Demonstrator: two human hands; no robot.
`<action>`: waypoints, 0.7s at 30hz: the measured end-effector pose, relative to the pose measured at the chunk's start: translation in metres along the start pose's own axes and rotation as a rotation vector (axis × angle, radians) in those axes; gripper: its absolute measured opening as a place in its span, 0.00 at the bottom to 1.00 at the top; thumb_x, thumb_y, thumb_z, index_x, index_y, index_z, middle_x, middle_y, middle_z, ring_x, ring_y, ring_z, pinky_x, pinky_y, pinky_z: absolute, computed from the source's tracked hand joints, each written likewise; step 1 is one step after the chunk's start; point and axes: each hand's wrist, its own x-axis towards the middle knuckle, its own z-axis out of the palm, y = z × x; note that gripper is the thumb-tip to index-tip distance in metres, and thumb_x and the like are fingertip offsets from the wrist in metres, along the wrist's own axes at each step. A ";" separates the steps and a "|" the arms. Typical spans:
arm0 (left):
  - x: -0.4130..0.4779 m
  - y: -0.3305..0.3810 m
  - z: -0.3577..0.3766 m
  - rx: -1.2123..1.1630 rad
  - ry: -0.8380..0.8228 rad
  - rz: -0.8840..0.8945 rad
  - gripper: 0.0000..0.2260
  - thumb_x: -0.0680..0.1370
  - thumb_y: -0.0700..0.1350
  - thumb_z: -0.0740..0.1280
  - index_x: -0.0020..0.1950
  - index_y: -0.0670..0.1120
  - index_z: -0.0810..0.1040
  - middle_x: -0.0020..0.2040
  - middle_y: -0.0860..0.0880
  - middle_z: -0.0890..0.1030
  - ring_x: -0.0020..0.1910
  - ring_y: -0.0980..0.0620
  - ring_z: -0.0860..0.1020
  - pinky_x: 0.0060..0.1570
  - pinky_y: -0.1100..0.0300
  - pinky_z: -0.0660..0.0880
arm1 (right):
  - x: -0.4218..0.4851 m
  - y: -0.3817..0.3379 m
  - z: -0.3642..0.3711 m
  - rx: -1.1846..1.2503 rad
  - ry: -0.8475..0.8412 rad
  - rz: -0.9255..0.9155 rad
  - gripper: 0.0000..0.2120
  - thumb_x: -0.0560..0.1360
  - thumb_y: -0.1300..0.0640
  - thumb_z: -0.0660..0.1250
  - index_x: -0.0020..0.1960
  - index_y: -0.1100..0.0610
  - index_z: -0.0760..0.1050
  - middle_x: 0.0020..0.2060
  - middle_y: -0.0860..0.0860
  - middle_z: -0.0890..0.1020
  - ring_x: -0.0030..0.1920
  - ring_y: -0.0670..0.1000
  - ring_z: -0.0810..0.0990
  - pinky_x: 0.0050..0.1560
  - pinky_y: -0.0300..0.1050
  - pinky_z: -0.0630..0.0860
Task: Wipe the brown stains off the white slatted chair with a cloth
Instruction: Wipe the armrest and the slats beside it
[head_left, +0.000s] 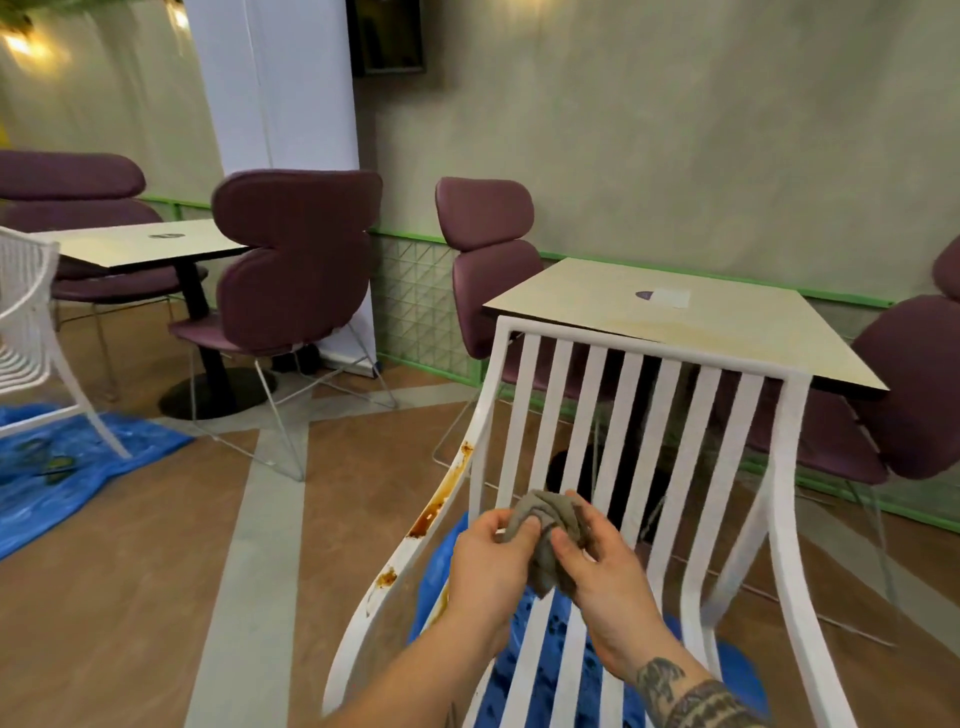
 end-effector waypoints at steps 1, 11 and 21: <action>0.011 0.004 -0.004 -0.005 -0.035 -0.013 0.05 0.80 0.45 0.69 0.55 0.48 0.82 0.45 0.49 0.87 0.47 0.50 0.86 0.44 0.56 0.82 | 0.015 0.003 0.006 -0.036 0.037 -0.024 0.21 0.81 0.62 0.66 0.71 0.45 0.73 0.63 0.47 0.80 0.59 0.50 0.82 0.56 0.50 0.82; 0.167 0.023 -0.083 0.307 0.123 -0.037 0.07 0.79 0.45 0.67 0.52 0.54 0.83 0.48 0.52 0.85 0.46 0.52 0.81 0.46 0.55 0.79 | 0.172 0.003 0.060 -0.443 0.064 -0.223 0.12 0.80 0.58 0.68 0.57 0.42 0.73 0.52 0.46 0.82 0.48 0.45 0.83 0.46 0.40 0.82; 0.257 -0.008 -0.101 0.268 -0.104 -0.474 0.09 0.84 0.49 0.62 0.61 0.57 0.79 0.55 0.47 0.83 0.47 0.48 0.80 0.46 0.56 0.79 | 0.317 0.023 0.098 -1.334 -0.163 -0.617 0.17 0.82 0.58 0.61 0.69 0.48 0.76 0.52 0.49 0.70 0.56 0.52 0.70 0.60 0.45 0.70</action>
